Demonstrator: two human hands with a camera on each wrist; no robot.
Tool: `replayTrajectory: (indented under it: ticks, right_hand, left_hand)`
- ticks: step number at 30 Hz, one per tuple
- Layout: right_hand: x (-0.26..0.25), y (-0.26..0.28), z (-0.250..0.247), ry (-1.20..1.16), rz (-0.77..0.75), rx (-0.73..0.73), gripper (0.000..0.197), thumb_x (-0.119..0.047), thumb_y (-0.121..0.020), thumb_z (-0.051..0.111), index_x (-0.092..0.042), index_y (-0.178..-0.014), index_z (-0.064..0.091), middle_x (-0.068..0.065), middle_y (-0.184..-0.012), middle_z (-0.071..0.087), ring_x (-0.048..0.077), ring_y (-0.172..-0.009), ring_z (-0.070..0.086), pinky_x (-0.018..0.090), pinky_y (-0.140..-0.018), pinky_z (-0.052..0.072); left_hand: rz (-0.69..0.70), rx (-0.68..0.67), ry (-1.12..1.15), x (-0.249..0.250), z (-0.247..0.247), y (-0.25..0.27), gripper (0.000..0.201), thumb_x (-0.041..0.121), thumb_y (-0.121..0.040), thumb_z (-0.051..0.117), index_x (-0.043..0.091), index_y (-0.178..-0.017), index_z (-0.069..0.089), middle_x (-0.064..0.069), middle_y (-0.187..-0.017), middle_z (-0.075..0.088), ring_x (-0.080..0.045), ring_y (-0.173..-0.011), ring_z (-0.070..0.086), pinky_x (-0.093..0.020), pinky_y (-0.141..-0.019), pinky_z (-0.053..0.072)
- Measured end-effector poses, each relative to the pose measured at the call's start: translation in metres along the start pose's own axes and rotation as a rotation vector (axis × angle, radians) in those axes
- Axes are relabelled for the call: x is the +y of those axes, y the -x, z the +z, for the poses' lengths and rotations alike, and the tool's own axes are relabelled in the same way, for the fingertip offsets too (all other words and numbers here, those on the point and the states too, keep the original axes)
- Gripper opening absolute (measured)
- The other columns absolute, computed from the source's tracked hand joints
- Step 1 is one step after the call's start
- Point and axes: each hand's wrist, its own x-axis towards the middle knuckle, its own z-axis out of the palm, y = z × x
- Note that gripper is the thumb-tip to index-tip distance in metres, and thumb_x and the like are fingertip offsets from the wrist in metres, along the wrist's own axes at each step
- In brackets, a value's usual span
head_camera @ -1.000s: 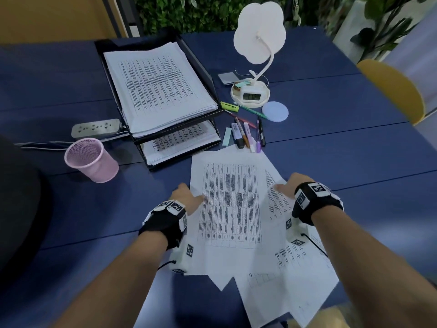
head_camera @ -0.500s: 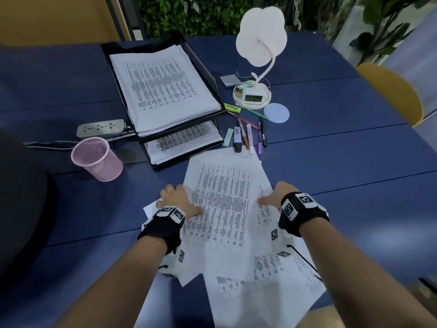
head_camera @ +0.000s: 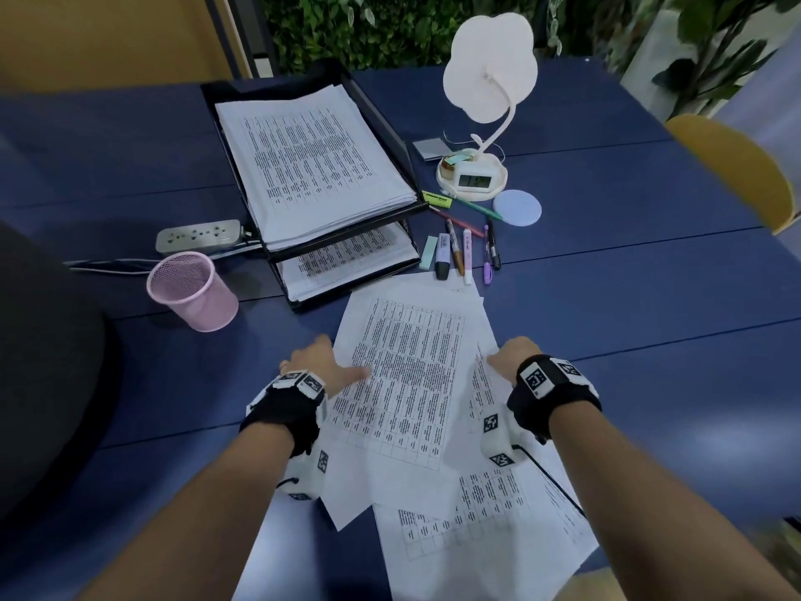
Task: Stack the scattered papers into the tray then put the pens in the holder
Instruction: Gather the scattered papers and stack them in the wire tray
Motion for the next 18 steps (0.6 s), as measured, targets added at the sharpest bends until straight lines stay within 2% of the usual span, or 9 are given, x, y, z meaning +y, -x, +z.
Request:
replayTrajectory:
  ticks: [2, 4, 5, 6, 8, 10, 13, 16, 18]
  right_hand:
    - [0.001, -0.003, -0.002, 0.033, 0.015, -0.026, 0.022, -0.017, -0.093, 0.045, -0.004, -0.076, 0.05, 0.007, -0.074, 0.051, 0.028, -0.081, 0.05, 0.029, -0.069, 0.039]
    - [-0.002, -0.005, -0.004, 0.091, 0.016, -0.058, 0.019, -0.014, -0.097, 0.038, -0.003, -0.093, 0.053, 0.012, -0.092, 0.054, 0.028, -0.091, 0.05, 0.029, -0.075, 0.039]
    - [-0.003, -0.005, -0.005, 0.094, 0.021, -0.058, 0.02, -0.013, -0.098, 0.037, -0.003, -0.095, 0.054, 0.015, -0.099, 0.054, 0.027, -0.094, 0.05, 0.028, -0.076, 0.04]
    - [-0.004, -0.005, -0.006, 0.071, 0.011, -0.067, 0.02, -0.012, -0.097, 0.038, -0.003, -0.086, 0.052, 0.014, -0.098, 0.052, 0.026, -0.093, 0.048, 0.027, -0.072, 0.04]
    - [-0.004, -0.007, -0.005, 0.115, 0.01, -0.069, 0.03, -0.009, -0.097, 0.035, -0.005, -0.068, 0.041, 0.011, -0.09, 0.049, 0.024, -0.089, 0.044, 0.025, -0.07, 0.036]
    - [-0.007, -0.008, -0.005, 0.094, 0.027, -0.059, 0.026, -0.009, -0.097, 0.036, -0.002, -0.077, 0.049, 0.011, -0.098, 0.051, 0.024, -0.089, 0.044, 0.025, -0.074, 0.034]
    - [-0.007, -0.01, -0.004, 0.126, -0.005, -0.071, 0.03, -0.011, -0.097, 0.036, 0.002, -0.115, 0.056, 0.017, -0.125, 0.056, 0.03, -0.108, 0.054, 0.029, -0.079, 0.039]
    - [-0.007, -0.008, -0.003, 0.032, 0.027, -0.049, 0.038, -0.013, -0.094, 0.044, 0.003, -0.128, 0.052, 0.02, -0.133, 0.053, 0.032, -0.124, 0.049, 0.032, -0.087, 0.041]
    - [-0.007, -0.007, -0.002, 0.019, 0.035, -0.048, 0.04, -0.012, -0.094, 0.045, 0.004, -0.13, 0.05, 0.02, -0.135, 0.051, 0.032, -0.126, 0.047, 0.032, -0.087, 0.04]
  left_hand:
    - [-0.016, -0.054, 0.205, -0.006, -0.006, -0.003, 0.061, 0.057, -0.089, 0.049, 0.005, -0.12, 0.049, -0.016, -0.123, 0.057, -0.032, -0.111, 0.054, -0.035, -0.089, 0.042]
    - [-0.039, -0.148, 0.277, -0.013, -0.012, -0.006, 0.056, 0.048, -0.097, 0.041, 0.003, -0.127, 0.051, -0.016, -0.131, 0.054, -0.031, -0.118, 0.051, -0.032, -0.094, 0.039]
    - [-0.045, -0.182, 0.309, -0.017, -0.013, -0.007, 0.056, 0.048, -0.097, 0.041, 0.004, -0.129, 0.051, -0.015, -0.133, 0.053, -0.03, -0.121, 0.05, -0.031, -0.098, 0.038]
    - [-0.049, -0.202, 0.357, -0.021, -0.014, -0.01, 0.056, 0.049, -0.095, 0.045, 0.006, -0.129, 0.052, -0.013, -0.132, 0.054, -0.029, -0.121, 0.052, -0.032, -0.102, 0.039]
    - [-0.039, -0.2, 0.475, -0.029, -0.012, -0.016, 0.047, 0.05, -0.088, 0.057, 0.011, -0.114, 0.06, -0.012, -0.119, 0.062, -0.028, -0.11, 0.059, -0.039, -0.101, 0.044]
    - [-0.011, -0.193, 0.516, -0.033, -0.014, -0.018, 0.026, 0.042, -0.087, 0.063, 0.016, -0.085, 0.061, -0.008, -0.092, 0.065, -0.022, -0.084, 0.062, -0.033, -0.088, 0.05]
    - [0.036, -0.075, 0.507, -0.037, -0.021, -0.015, 0.022, 0.027, -0.088, 0.065, 0.015, -0.071, 0.058, -0.001, -0.071, 0.057, -0.014, -0.065, 0.051, -0.021, -0.063, 0.042]
    - [0.056, 0.108, 0.273, -0.041, -0.035, -0.013, 0.015, 0.026, -0.09, 0.061, 0.013, -0.081, 0.063, -0.008, -0.088, 0.065, -0.023, -0.08, 0.057, -0.025, -0.071, 0.045]
    - [0.044, 0.123, 0.178, -0.043, -0.045, -0.013, 0.016, 0.027, -0.092, 0.056, 0.016, -0.081, 0.058, -0.01, -0.096, 0.066, -0.026, -0.082, 0.057, -0.028, -0.073, 0.044]
